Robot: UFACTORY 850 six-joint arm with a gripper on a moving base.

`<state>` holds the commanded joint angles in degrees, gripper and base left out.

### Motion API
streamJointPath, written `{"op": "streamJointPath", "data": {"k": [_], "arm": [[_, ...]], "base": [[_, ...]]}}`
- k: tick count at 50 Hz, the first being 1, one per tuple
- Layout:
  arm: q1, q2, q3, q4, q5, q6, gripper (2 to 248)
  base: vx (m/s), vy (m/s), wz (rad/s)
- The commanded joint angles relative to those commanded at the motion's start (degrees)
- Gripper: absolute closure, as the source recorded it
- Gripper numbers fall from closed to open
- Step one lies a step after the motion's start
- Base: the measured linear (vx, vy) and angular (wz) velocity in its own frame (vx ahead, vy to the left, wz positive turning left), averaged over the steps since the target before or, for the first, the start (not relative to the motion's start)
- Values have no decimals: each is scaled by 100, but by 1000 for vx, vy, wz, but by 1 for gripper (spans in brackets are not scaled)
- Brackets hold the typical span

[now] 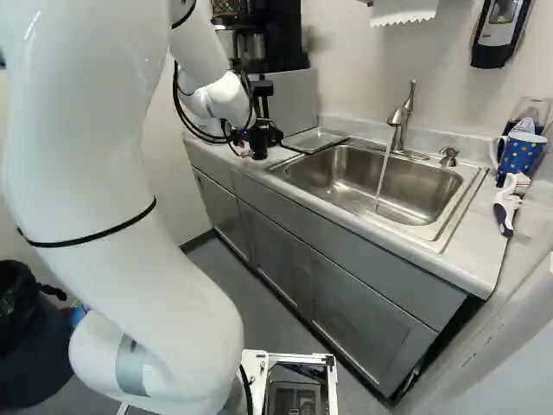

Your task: Rinse the cup and place it in the tray

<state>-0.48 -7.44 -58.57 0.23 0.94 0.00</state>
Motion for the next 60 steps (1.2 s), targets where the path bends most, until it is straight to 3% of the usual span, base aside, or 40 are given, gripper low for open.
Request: {"op": "streamJointPath", "data": {"k": [60], "arm": [[0, -299, 455, 0, 2765, 0, 3]], "base": [[0, 0, 0]]}}
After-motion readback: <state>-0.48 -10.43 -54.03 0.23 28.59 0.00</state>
